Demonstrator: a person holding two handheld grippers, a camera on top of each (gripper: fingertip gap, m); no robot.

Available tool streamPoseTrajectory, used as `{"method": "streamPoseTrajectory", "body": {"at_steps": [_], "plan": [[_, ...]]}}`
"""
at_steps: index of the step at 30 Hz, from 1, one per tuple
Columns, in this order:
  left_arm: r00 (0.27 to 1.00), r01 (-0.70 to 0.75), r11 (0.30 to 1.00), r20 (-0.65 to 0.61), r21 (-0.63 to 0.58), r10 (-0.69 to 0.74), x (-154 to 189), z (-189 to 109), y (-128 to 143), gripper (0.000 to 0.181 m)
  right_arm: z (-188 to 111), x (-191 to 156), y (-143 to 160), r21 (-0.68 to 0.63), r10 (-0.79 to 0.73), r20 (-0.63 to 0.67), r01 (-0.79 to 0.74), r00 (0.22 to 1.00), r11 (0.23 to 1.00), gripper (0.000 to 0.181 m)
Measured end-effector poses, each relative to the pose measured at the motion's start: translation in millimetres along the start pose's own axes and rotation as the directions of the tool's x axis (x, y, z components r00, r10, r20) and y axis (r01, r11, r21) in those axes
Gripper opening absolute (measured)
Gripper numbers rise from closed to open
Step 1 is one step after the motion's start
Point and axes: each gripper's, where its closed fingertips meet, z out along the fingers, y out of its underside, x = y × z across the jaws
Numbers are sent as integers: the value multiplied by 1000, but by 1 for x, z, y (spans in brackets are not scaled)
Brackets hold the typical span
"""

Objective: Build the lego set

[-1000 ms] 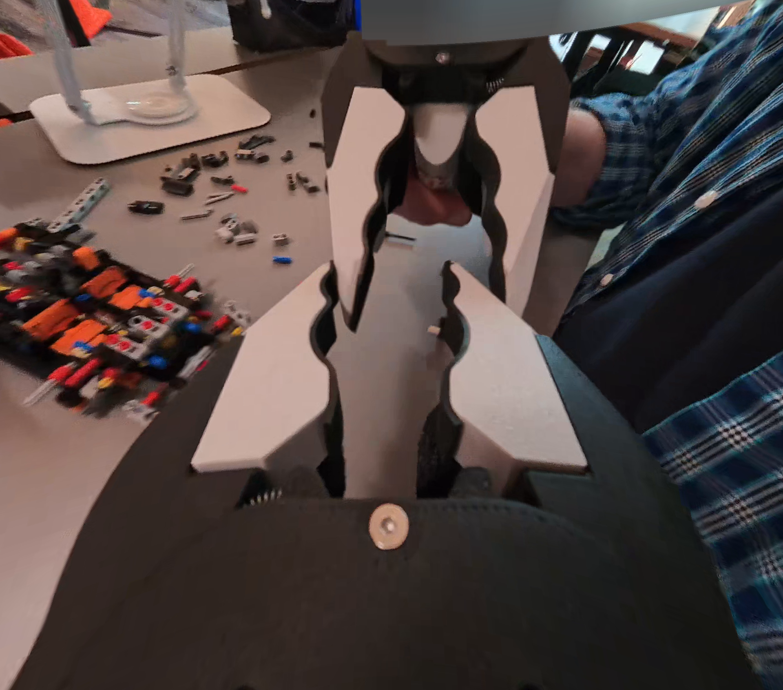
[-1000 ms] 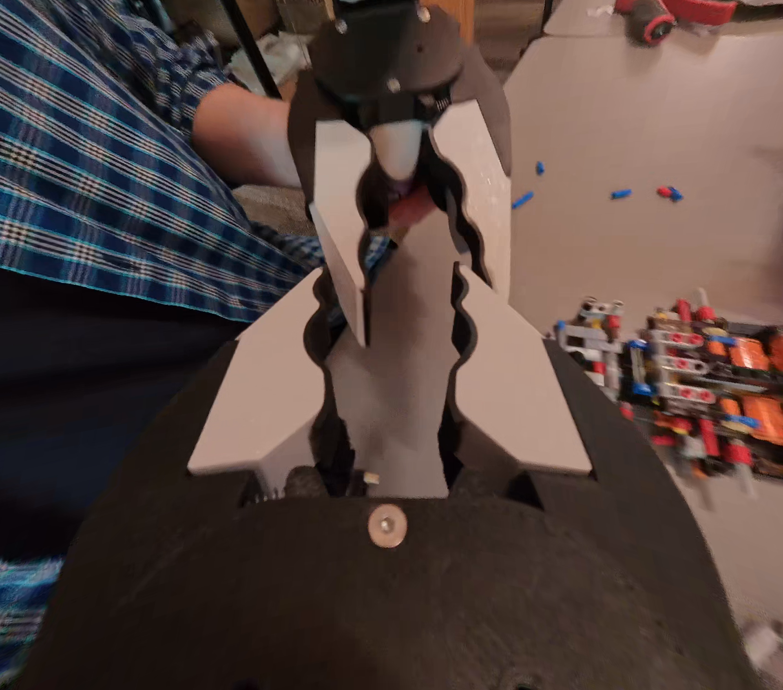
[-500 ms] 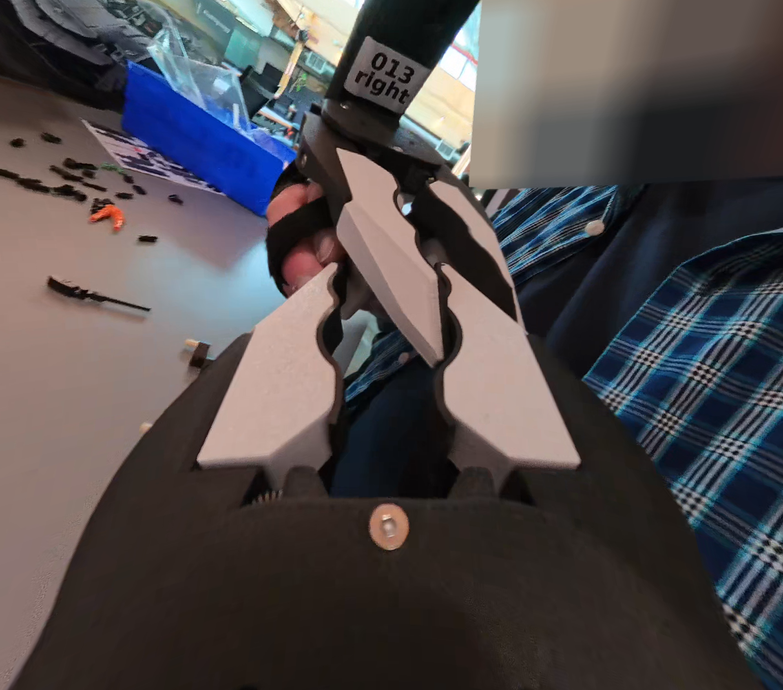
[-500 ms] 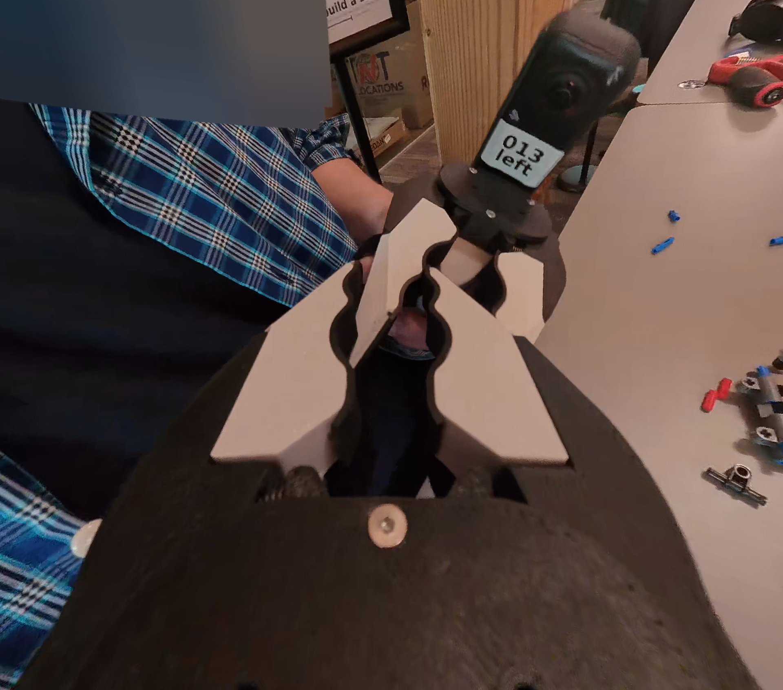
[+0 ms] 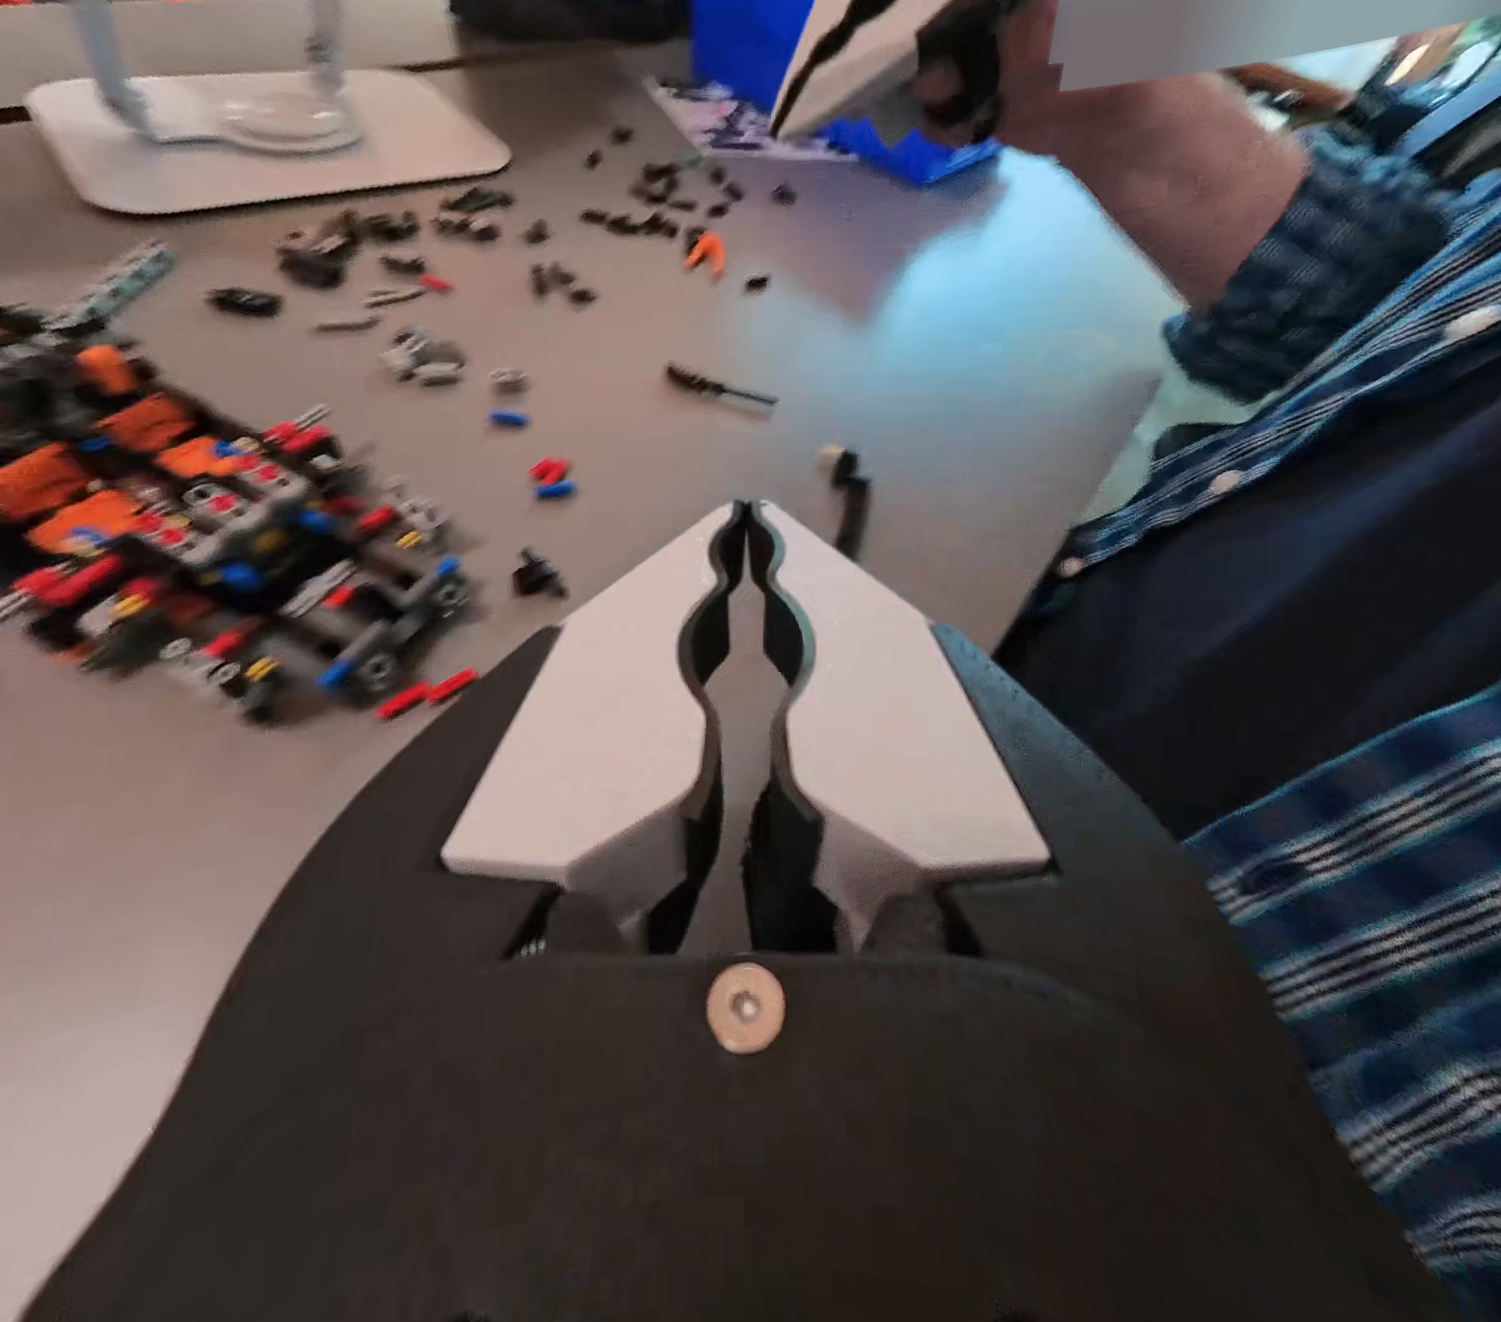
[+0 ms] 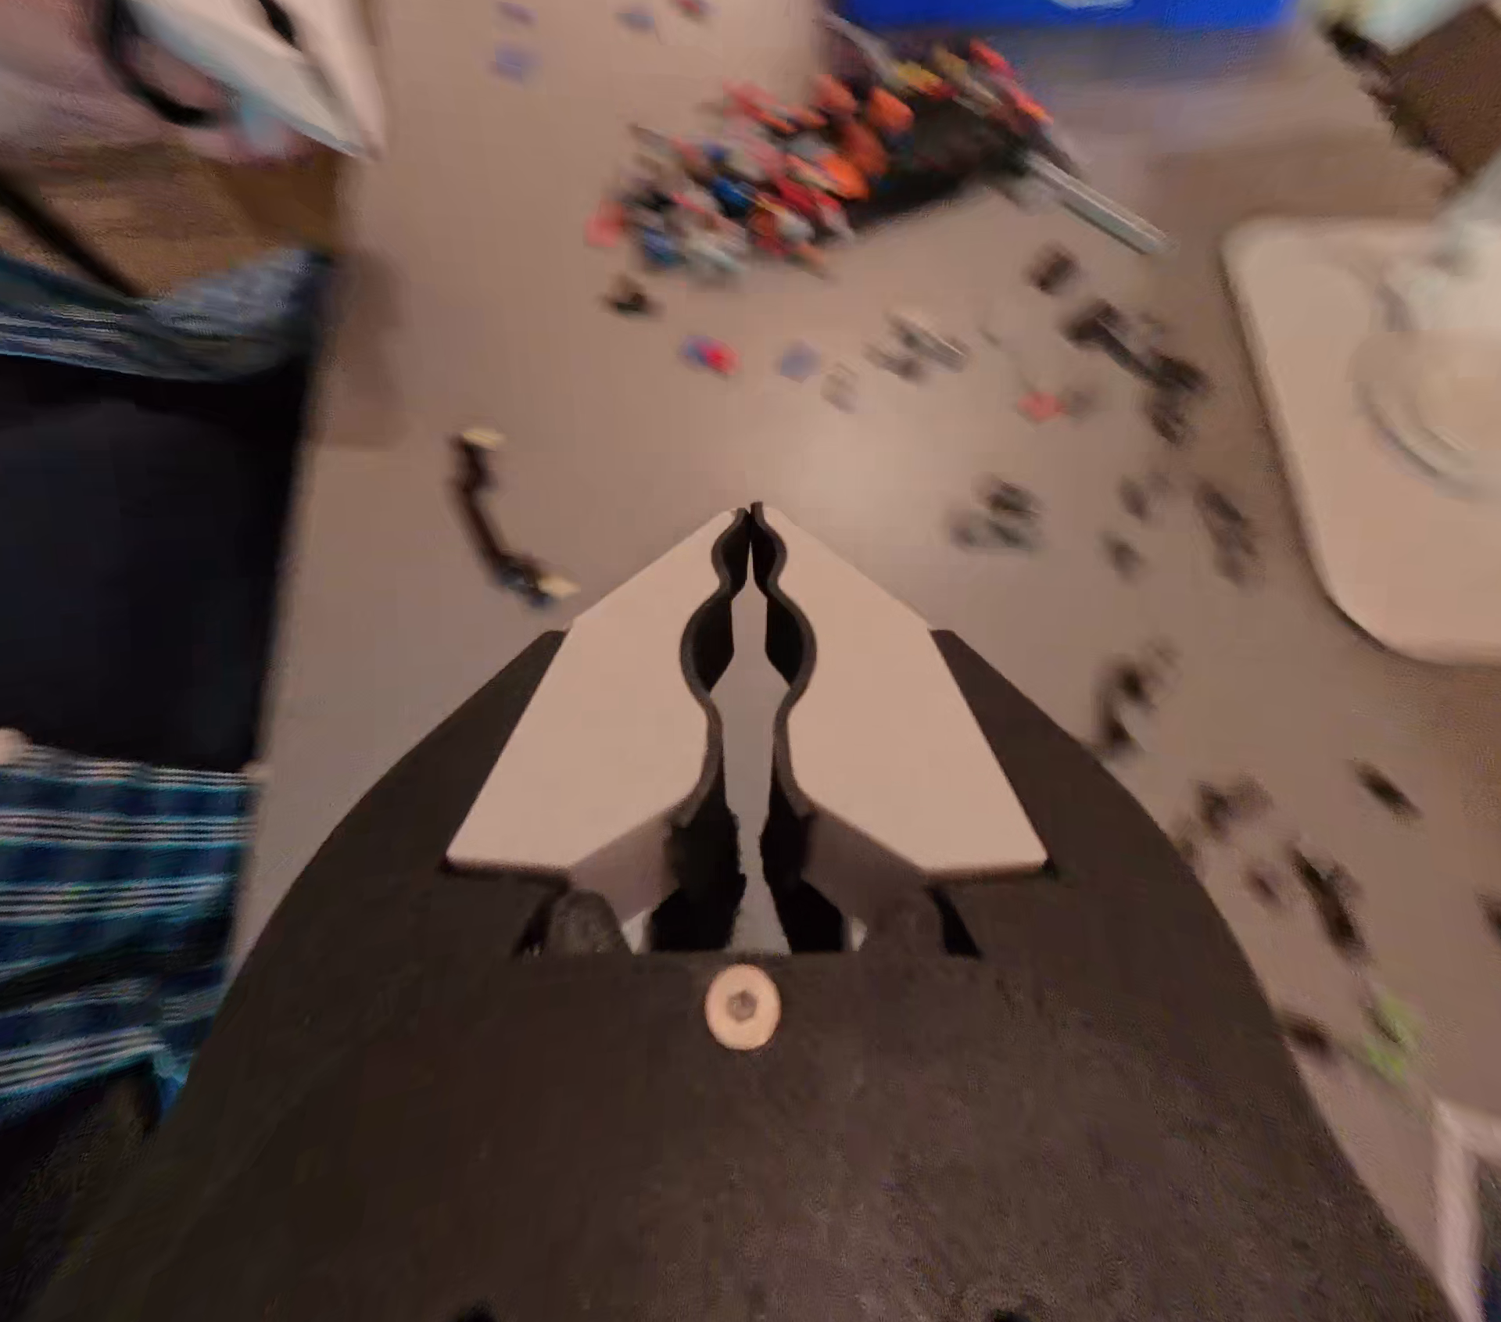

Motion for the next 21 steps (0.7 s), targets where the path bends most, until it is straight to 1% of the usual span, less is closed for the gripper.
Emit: {"method": "streamPoseTrajectory", "body": {"at_steps": [2, 3, 7, 9, 12, 15, 21], "plan": [[999, 3, 1000, 37, -21, -3, -12, 0, 6, 0, -9, 49, 26, -45, 71, -110, -76, 991, 996, 2], [998, 9, 999, 59, -37, -7, -18, 0, 11, 0, -11, 68, 36, -63, 84, -150, -94, 985, 994, 6], [994, 21, 997, 104, -75, -13, -33, 3, 22, 0, 1, 109, 76, -236, 82, -196, -128, 977, 963, 22], [992, 16, 995, 128, -103, -3, -39, 3, 28, 4, 8, 114, 84, -274, 81, -177, -128, 981, 953, 20], [988, 23, 993, 154, -112, -5, -47, 2, 32, 3, 18, 114, 94, -312, 101, -156, -146, 983, 939, 18], [988, 42, 994, 154, -104, -26, -52, 4, 34, 3, 24, 120, 103, -335, 97, -195, -159, 976, 929, 15], [988, 60, 994, 146, -93, -46, -55, 7, 35, 3, 33, 119, 102, -323, 85, -189, -144, 978, 936, 6]]}}
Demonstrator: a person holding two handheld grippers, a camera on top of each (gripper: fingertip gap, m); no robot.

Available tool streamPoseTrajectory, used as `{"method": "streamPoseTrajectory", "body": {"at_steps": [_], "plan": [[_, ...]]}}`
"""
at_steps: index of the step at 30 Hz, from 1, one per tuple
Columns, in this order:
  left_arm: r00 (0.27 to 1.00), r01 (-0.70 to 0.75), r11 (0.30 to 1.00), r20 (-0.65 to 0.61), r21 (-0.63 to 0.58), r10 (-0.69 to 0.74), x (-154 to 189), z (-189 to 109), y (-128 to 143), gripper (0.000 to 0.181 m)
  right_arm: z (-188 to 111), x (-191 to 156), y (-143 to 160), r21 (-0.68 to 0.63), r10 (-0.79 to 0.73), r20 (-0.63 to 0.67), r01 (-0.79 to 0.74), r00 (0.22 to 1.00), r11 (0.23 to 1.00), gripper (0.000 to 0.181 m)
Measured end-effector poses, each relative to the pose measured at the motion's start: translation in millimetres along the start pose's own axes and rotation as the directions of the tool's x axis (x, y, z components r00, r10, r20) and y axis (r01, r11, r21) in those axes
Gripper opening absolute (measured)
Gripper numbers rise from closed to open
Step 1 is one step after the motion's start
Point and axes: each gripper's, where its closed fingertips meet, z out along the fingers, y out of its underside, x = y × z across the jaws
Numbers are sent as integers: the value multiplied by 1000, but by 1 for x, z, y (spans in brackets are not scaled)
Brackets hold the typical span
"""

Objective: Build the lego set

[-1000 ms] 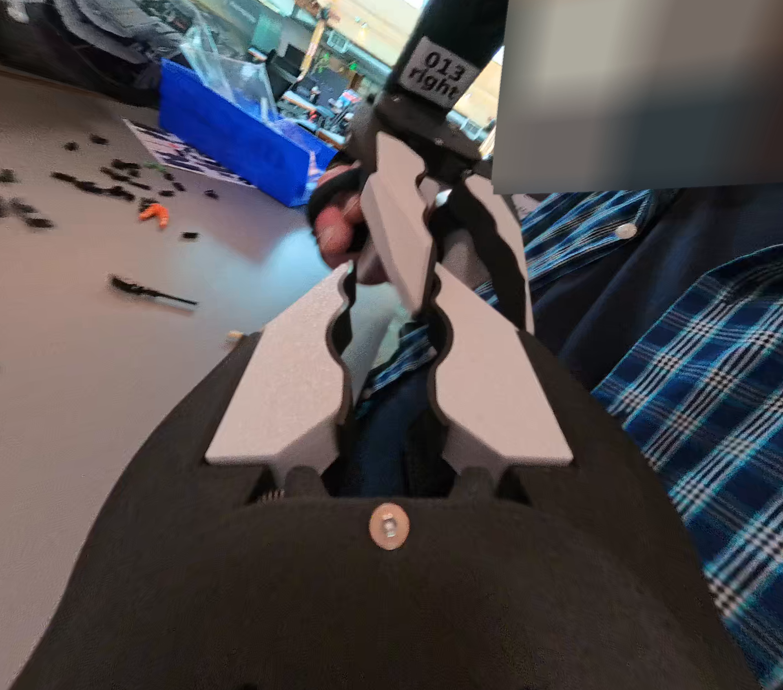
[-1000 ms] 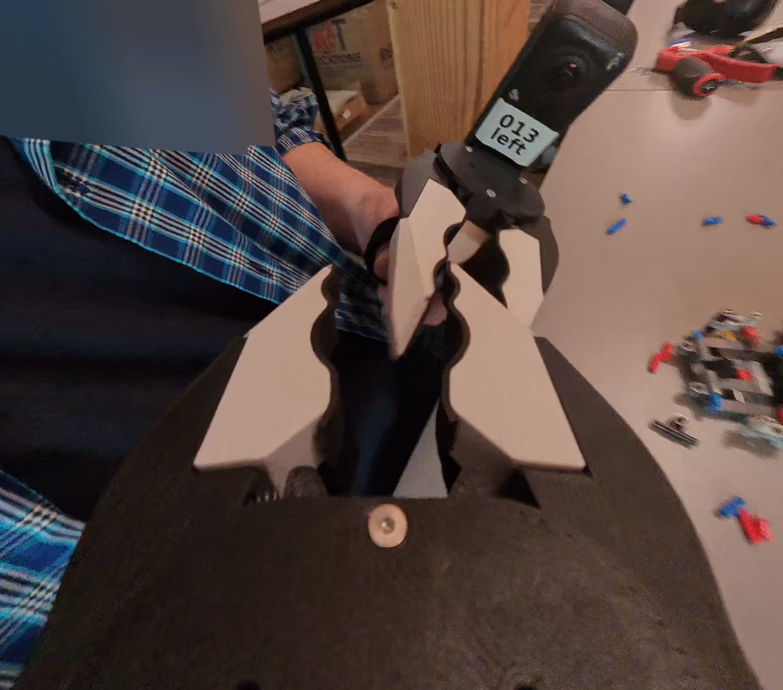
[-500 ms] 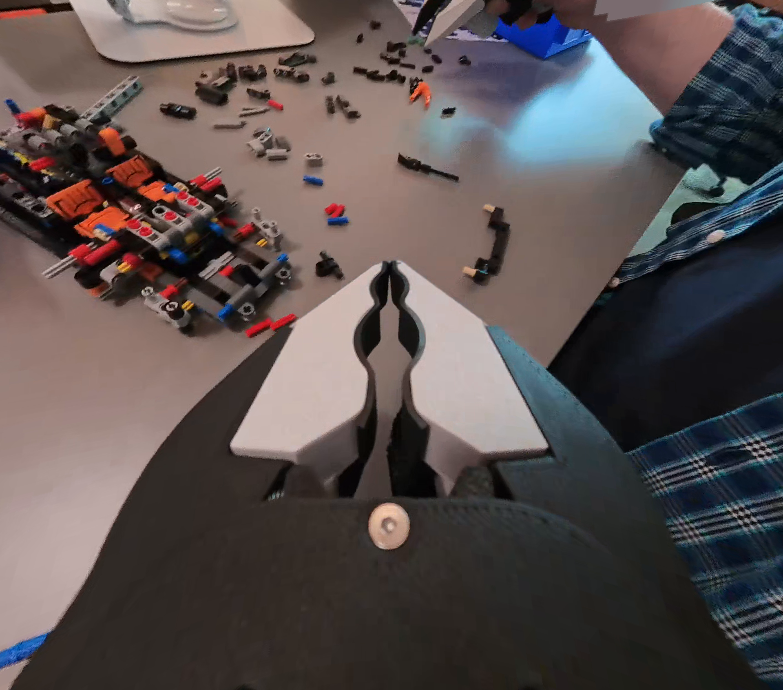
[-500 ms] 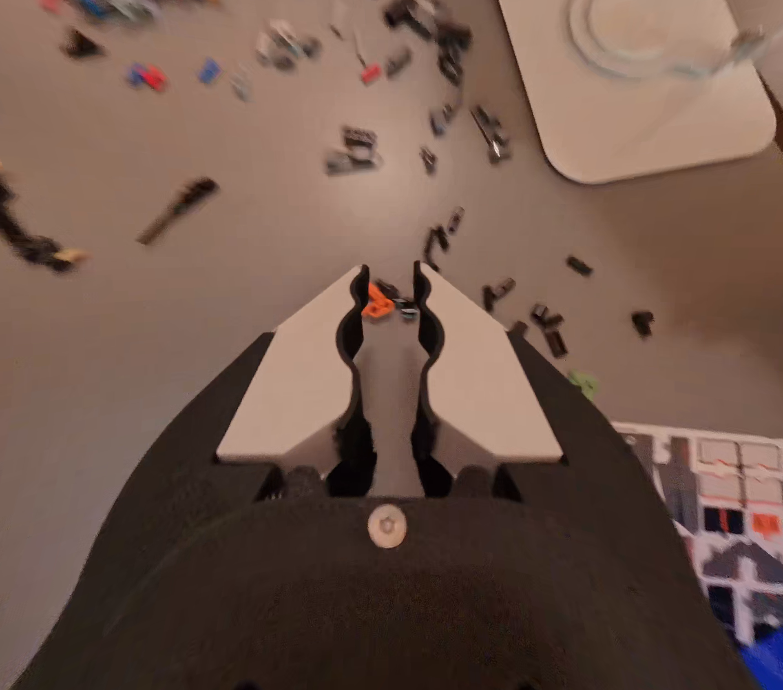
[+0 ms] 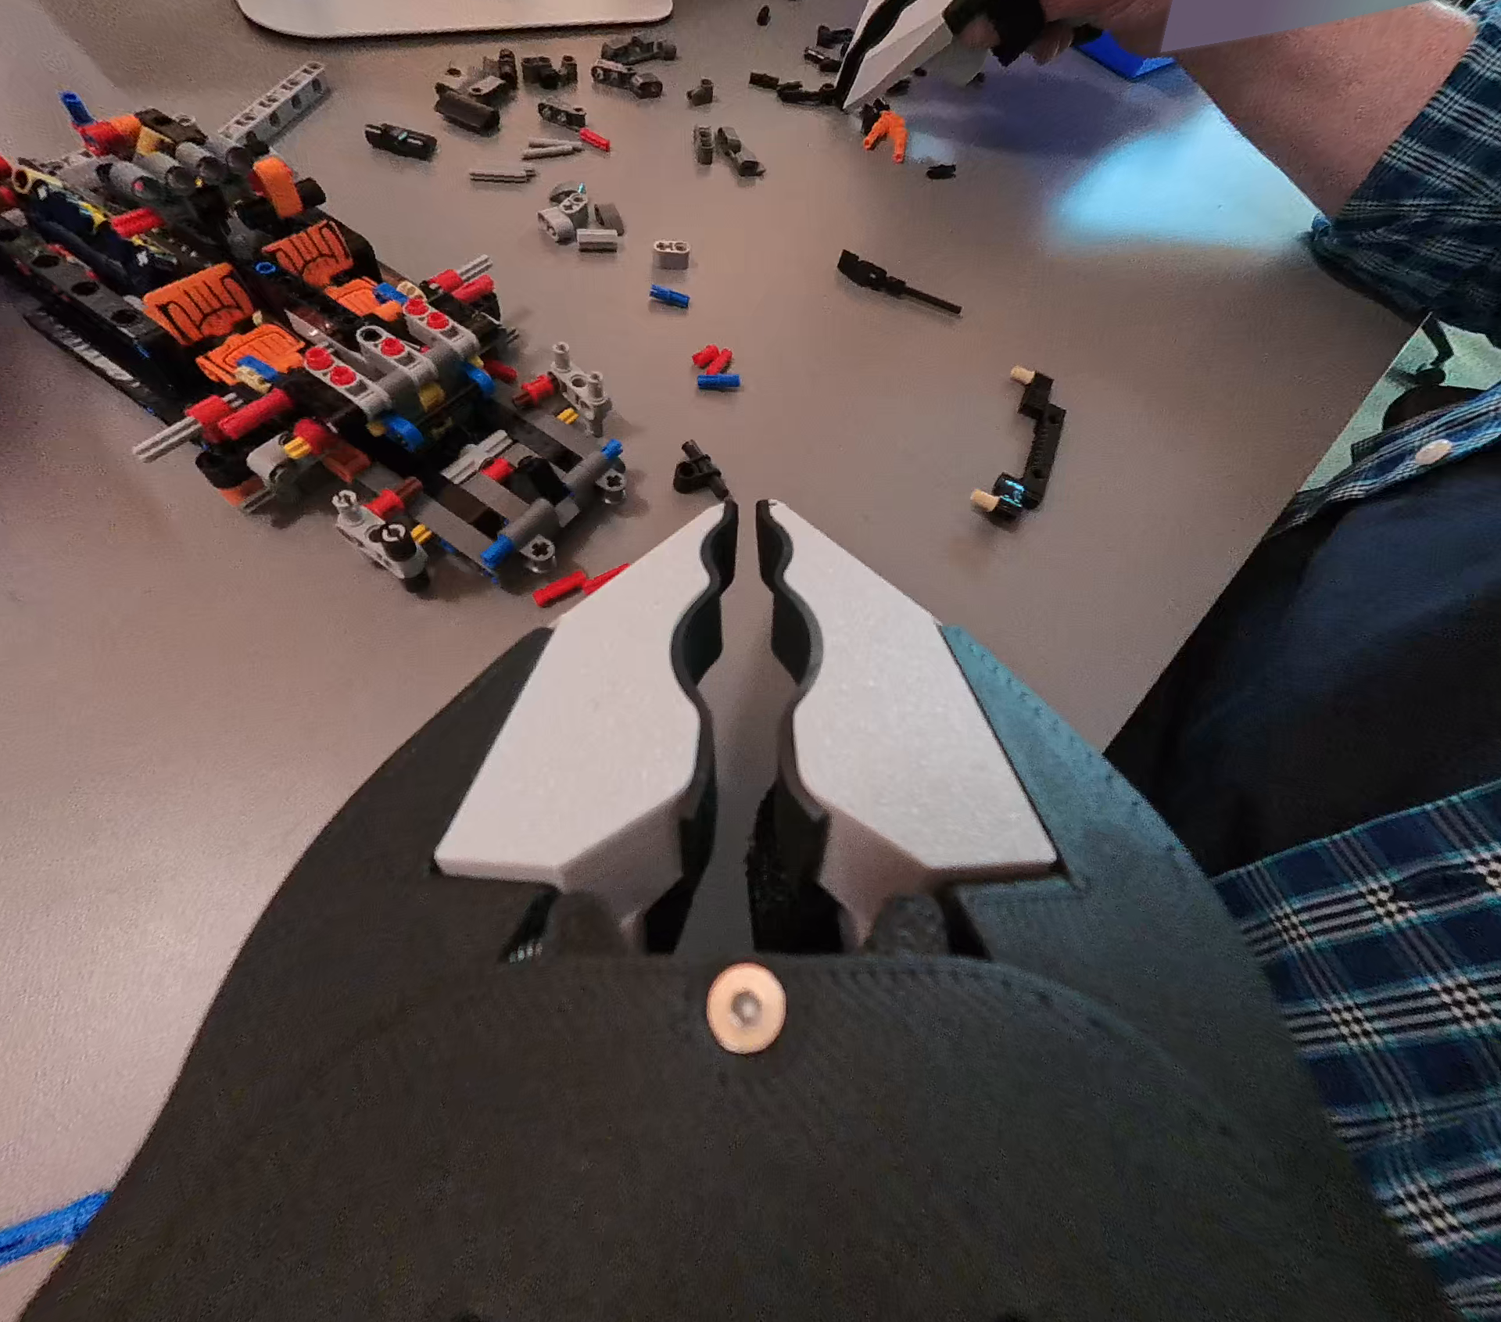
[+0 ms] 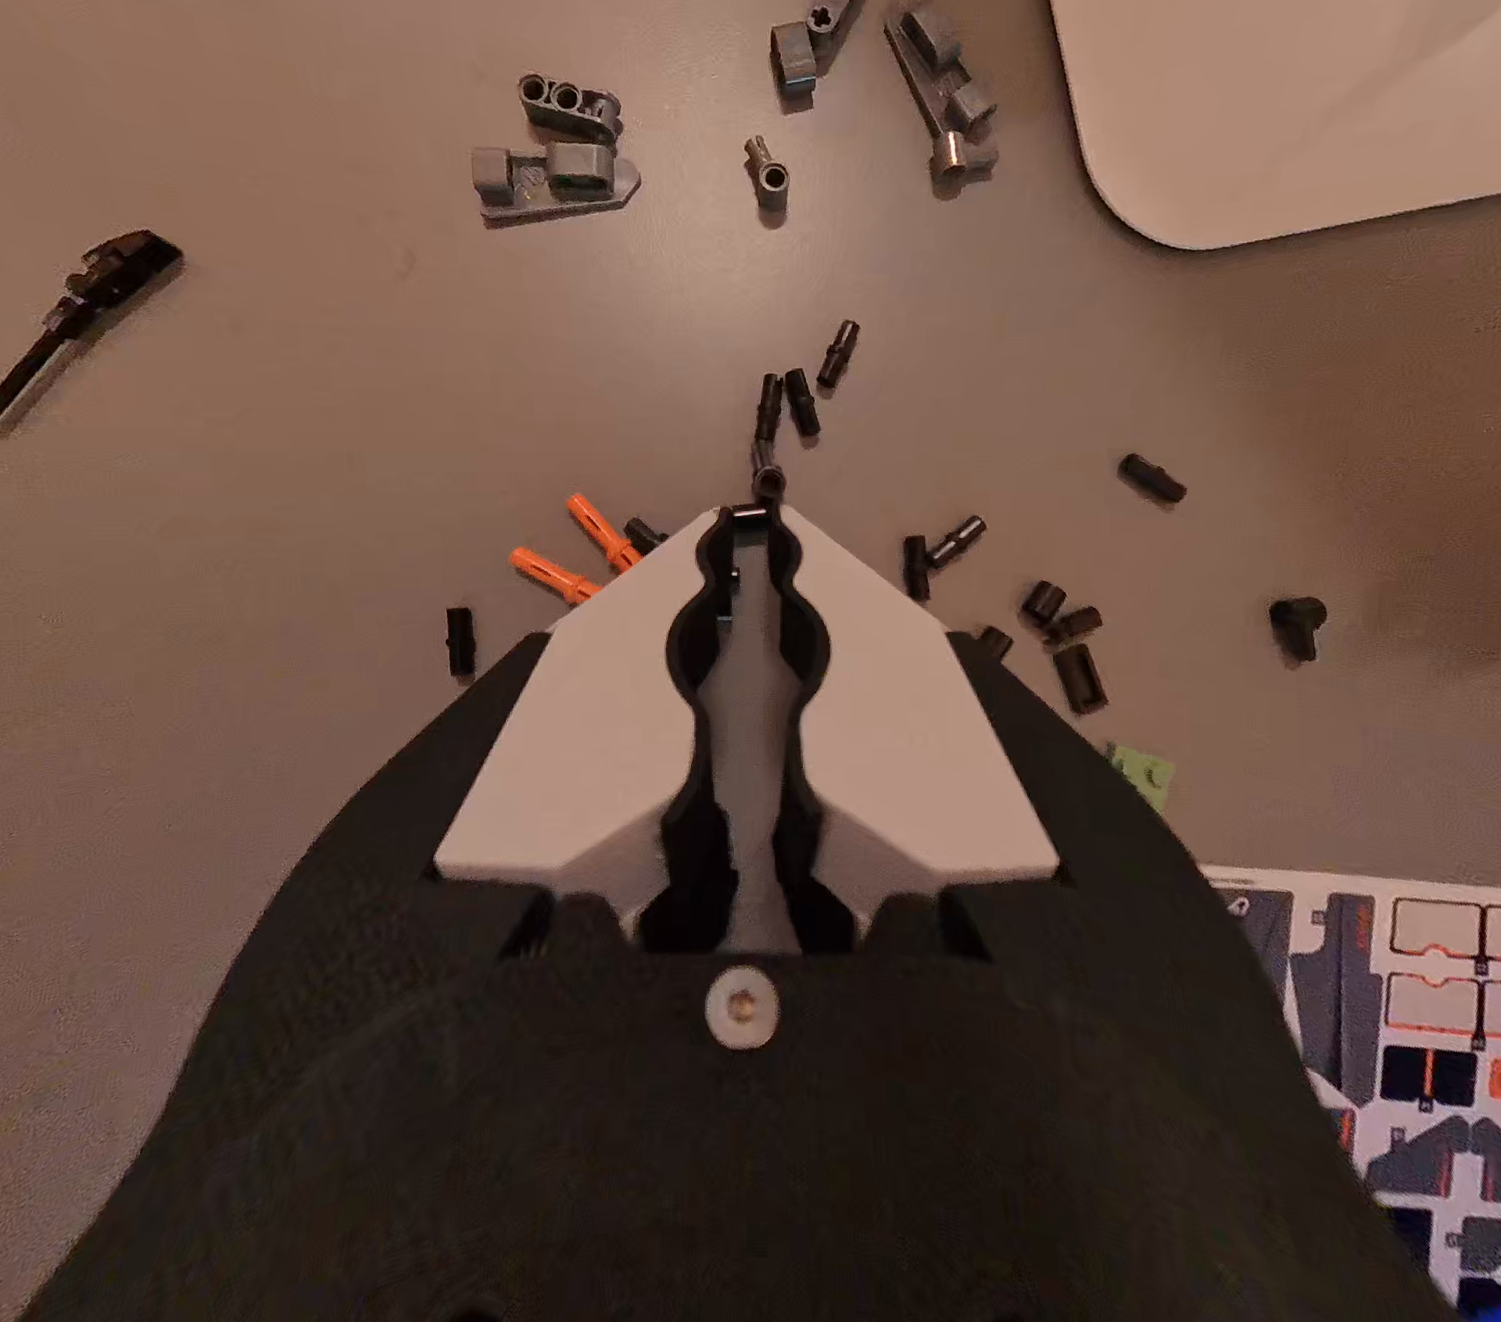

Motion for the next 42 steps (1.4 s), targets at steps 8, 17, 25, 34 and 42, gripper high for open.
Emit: {"method": "streamPoseTrajectory", "body": {"at_steps": [8, 17, 25, 34, 42], "plan": [[998, -41, 999, 42, 20, 40, 0, -3, -6, 10, -17, -58, -50, 130, -53, 166, 32, 985, 991, 6], [938, -326, 945, 114, -19, 326, 21, 11, -19, 23, -2, -232, -132, 159, -42, 737, -113, 674, 981, 6], [817, -548, 836, 233, 32, 527, 27, 11, -50, 21, -15, -257, -174, 99, 60, 945, -455, 323, 885, 5], [751, -633, 772, 281, 51, 597, 29, 8, -63, 5, -23, -252, -184, 27, 67, 988, -589, 137, 808, 5], [677, -707, 706, 316, 28, 665, 35, 10, -68, 8, -23, -251, -182, -18, 75, 995, -600, 70, 800, 5]]}}
